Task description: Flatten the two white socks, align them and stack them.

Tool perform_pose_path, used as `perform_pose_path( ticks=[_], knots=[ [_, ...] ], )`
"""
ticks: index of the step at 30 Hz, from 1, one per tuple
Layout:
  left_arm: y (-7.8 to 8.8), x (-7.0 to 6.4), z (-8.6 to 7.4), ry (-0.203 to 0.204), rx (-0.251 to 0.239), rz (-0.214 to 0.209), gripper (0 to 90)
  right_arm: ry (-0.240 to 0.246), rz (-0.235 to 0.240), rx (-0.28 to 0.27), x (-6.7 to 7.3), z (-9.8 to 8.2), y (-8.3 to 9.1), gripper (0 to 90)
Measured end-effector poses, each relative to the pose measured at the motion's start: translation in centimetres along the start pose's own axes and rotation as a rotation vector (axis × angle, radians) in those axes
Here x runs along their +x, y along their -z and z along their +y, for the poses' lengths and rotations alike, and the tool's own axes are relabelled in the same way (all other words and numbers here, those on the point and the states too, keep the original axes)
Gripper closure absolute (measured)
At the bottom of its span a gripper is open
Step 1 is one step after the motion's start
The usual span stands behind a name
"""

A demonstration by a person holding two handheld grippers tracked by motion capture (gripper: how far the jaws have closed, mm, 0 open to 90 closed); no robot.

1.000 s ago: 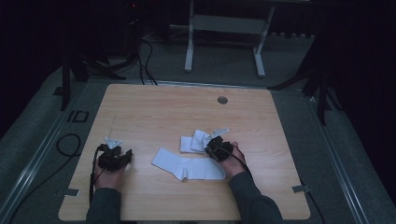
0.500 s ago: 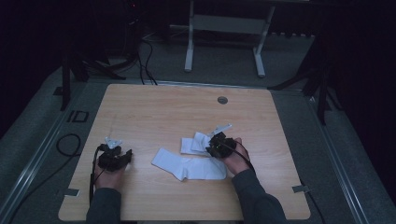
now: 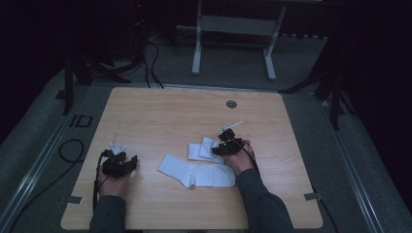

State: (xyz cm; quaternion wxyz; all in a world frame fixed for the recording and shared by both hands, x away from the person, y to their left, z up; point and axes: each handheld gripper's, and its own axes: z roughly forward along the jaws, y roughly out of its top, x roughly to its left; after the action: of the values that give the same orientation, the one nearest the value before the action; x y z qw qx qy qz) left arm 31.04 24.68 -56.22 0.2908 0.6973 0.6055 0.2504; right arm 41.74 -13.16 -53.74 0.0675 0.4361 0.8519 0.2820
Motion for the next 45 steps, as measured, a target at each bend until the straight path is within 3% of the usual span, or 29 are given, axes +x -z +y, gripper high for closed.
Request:
perform_pose_path(
  ticks=[2,4,23,30,45],
  knots=[
    [0.0,0.0,0.0,0.000,0.000,0.000,53.1,0.018,-0.011,-0.008,0.2,0.0,0.2,81.1],
    [0.0,0.0,0.0,0.000,0.000,0.000,53.0,0.036,-0.023,-0.018,0.5,0.1,0.7,87.7],
    [0.0,0.0,0.0,0.001,-0.001,0.000,53.0,0.149,-0.080,-0.099,0.9,1.5,7.6,88.8],
    [0.0,0.0,0.0,0.001,-0.001,0.000,53.0,0.158,-0.126,-0.091,-0.2,1.3,9.1,88.7],
    [0.0,0.0,0.0,0.001,-0.002,0.000,53.0,0.088,-0.191,-0.056,-4.8,-1.1,10.7,88.7]
  ],
)
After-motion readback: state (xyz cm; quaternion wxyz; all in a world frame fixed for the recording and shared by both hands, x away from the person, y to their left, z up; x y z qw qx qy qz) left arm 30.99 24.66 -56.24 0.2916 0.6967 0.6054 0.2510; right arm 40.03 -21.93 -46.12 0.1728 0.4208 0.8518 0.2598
